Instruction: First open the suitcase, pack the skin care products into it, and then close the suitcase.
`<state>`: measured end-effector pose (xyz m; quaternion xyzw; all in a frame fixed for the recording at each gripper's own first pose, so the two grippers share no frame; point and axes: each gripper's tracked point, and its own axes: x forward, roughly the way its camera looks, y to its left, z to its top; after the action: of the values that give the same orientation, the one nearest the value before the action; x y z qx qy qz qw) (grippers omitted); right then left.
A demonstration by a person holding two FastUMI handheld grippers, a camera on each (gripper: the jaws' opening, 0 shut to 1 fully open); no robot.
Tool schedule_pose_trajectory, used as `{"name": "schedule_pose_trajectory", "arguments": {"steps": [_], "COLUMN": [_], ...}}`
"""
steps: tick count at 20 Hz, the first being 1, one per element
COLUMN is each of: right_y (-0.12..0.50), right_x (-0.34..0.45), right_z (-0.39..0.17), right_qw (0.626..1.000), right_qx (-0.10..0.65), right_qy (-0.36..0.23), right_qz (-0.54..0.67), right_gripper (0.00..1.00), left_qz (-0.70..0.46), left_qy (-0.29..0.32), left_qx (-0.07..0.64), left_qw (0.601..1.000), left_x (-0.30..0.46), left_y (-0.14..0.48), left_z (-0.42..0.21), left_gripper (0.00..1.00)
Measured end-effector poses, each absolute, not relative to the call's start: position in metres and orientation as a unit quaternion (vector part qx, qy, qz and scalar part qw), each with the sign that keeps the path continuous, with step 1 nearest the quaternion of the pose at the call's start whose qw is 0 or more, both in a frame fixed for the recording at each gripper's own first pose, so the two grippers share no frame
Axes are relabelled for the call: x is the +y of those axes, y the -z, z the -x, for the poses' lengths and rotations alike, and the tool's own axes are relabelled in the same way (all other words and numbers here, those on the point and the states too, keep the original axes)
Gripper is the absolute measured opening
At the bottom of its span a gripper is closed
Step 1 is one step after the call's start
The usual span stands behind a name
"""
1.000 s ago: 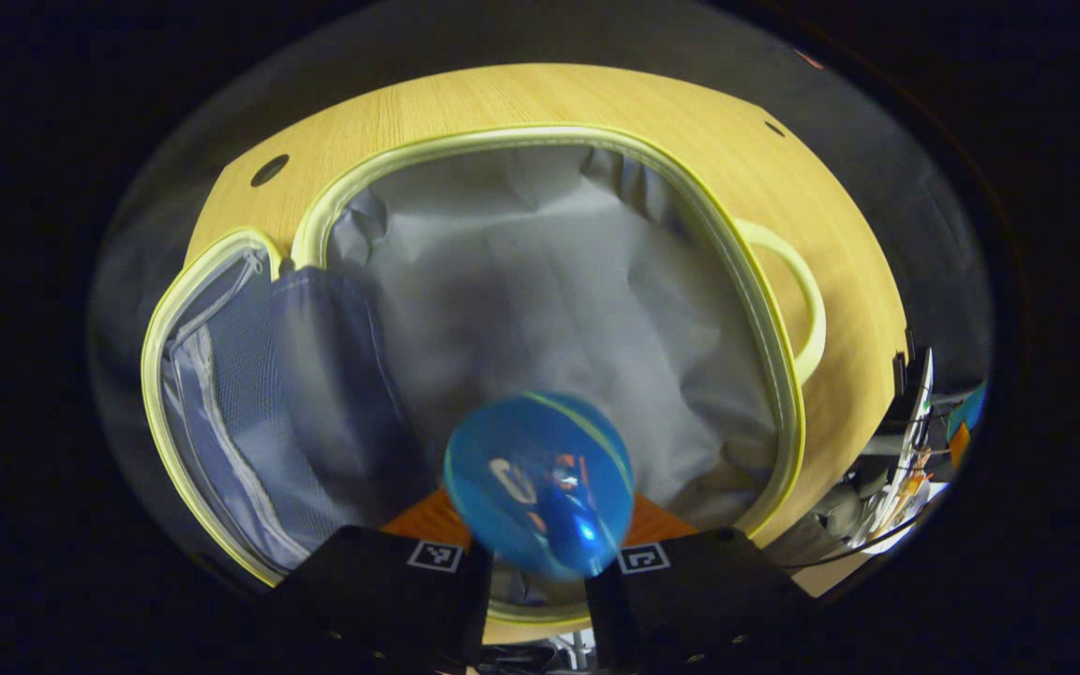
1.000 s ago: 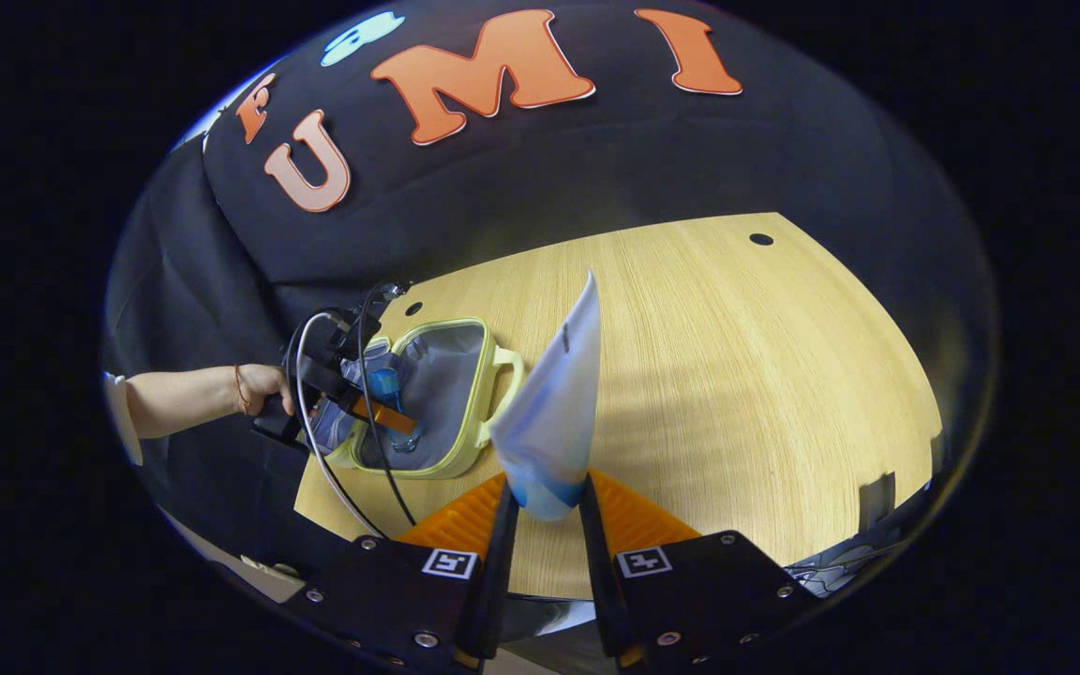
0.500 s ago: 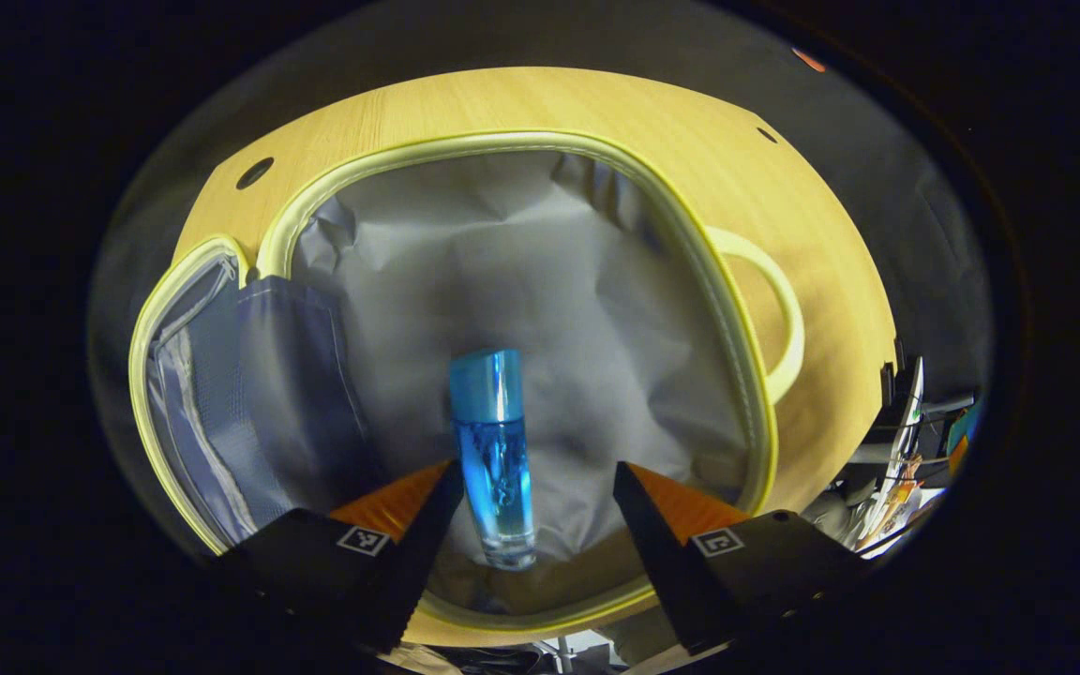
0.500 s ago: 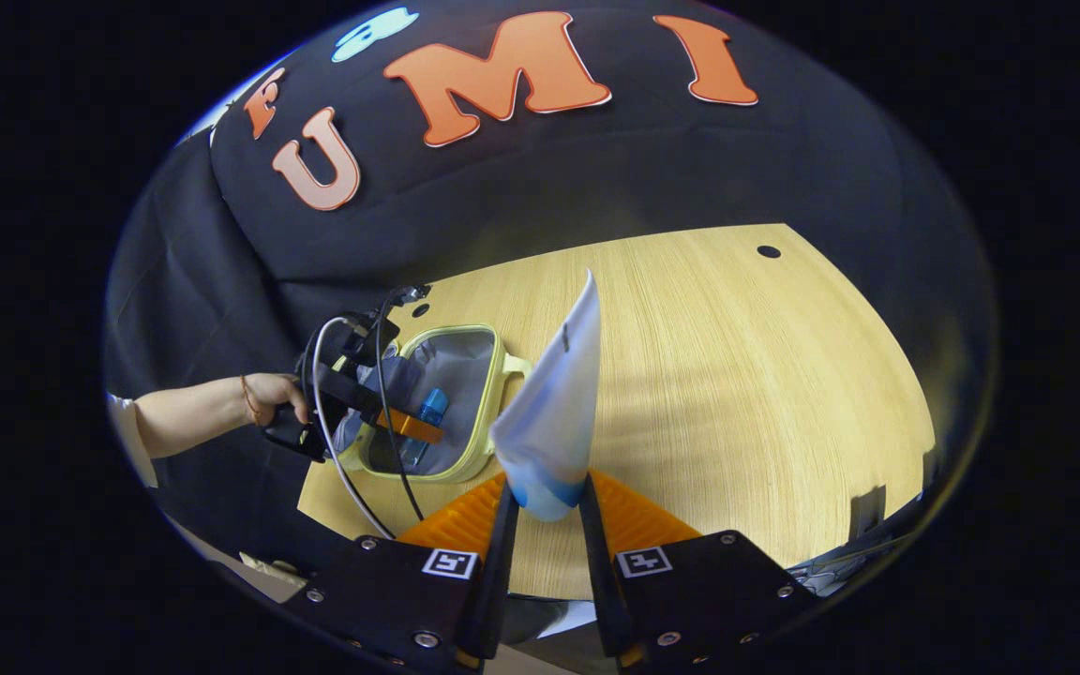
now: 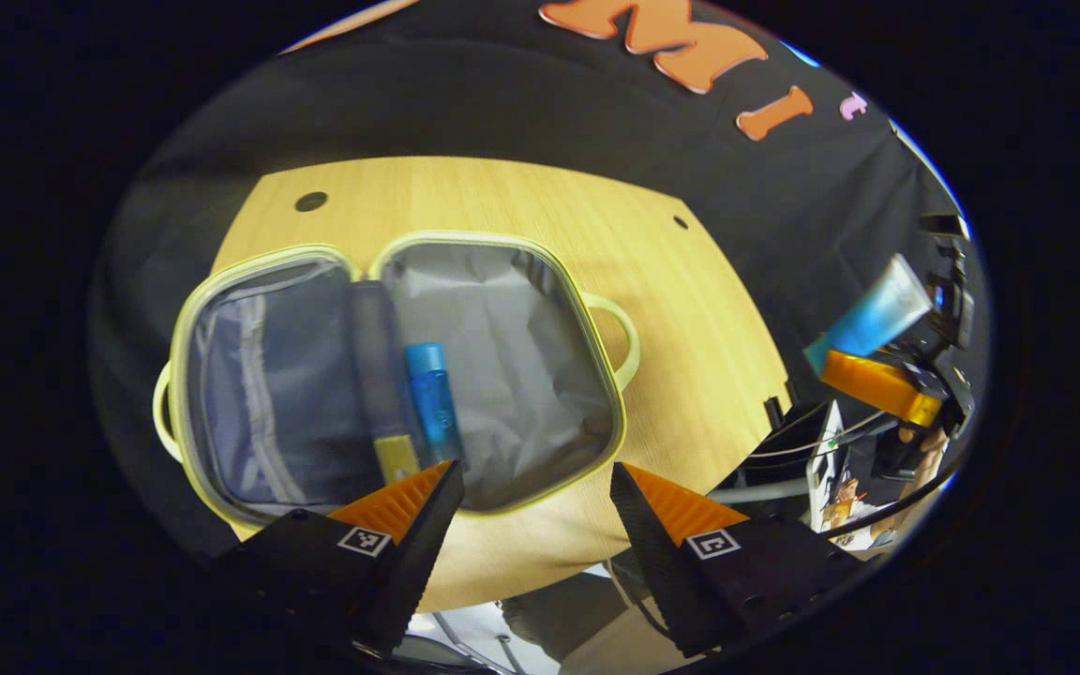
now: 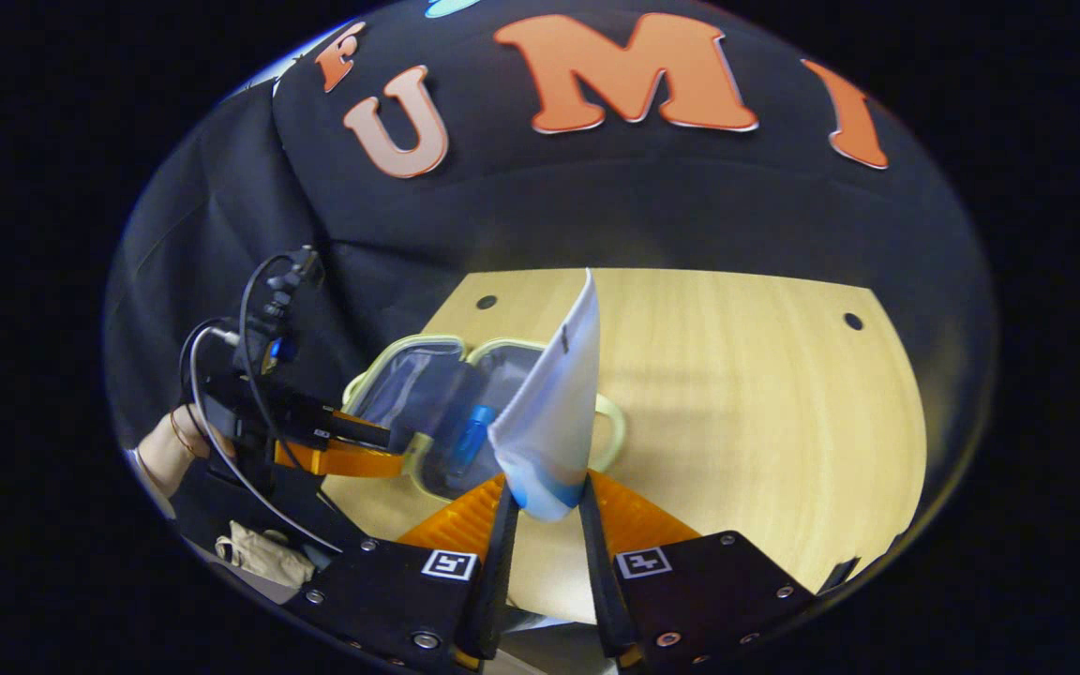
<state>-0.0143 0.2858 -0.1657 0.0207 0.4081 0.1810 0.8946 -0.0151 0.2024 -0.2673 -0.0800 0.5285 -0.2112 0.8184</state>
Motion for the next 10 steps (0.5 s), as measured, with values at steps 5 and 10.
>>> {"name": "schedule_pose_trajectory", "arguments": {"steps": [5,10], "right_y": [0.221,0.303], "right_x": [0.339,0.358], "right_z": [-0.018,-0.034], "right_qw": [0.844,0.789], "right_qx": [0.500,0.594], "right_qy": [-0.193,-0.159], "right_qz": [-0.021,0.002], "right_gripper": [0.40,0.40], "left_qz": [0.111,0.153], "left_qy": [0.152,0.070], "left_qx": [0.490,0.486], "left_qw": [0.851,0.857], "left_x": [0.302,0.392], "left_y": [0.241,0.246], "left_z": [0.052,0.099], "left_gripper": [0.98,0.98]}}
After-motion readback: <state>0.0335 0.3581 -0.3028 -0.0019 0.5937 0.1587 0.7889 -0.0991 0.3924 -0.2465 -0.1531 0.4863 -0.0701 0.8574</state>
